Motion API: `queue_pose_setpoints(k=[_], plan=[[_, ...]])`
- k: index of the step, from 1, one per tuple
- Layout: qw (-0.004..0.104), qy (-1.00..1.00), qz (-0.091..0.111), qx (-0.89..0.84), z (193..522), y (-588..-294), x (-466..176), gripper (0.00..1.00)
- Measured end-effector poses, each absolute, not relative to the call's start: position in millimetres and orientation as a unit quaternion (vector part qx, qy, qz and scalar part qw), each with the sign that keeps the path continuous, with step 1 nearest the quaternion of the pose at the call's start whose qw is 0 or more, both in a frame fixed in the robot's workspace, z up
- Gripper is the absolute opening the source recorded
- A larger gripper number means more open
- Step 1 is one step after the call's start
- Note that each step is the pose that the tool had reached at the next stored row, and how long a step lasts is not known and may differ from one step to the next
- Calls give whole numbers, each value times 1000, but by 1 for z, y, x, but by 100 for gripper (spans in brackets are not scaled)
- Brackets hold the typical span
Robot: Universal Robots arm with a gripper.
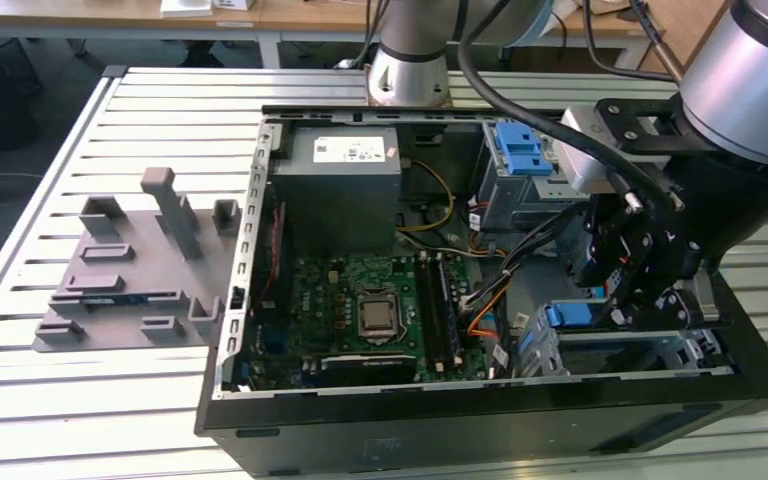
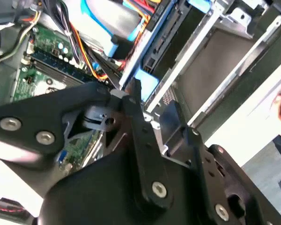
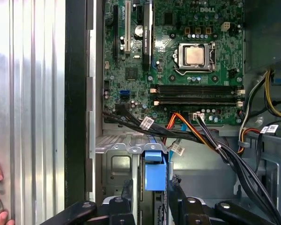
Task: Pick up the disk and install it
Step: 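Insert the disk into the insertion slot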
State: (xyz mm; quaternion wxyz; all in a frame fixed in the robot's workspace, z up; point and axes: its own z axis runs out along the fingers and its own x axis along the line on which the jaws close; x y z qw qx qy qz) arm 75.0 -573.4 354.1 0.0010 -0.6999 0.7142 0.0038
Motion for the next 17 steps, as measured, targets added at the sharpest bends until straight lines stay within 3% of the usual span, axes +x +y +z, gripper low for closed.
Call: queue_pose_setpoints(k=[4, 6, 7, 11, 17], plan=[[1, 714, 4, -700, 354, -573, 75, 42], [1, 714, 4, -700, 354, -573, 75, 30], [1, 714, 4, -700, 354, -573, 75, 30], [1, 714, 4, -700, 354, -573, 75, 12], [1, 714, 4, -700, 354, -573, 75, 11]])
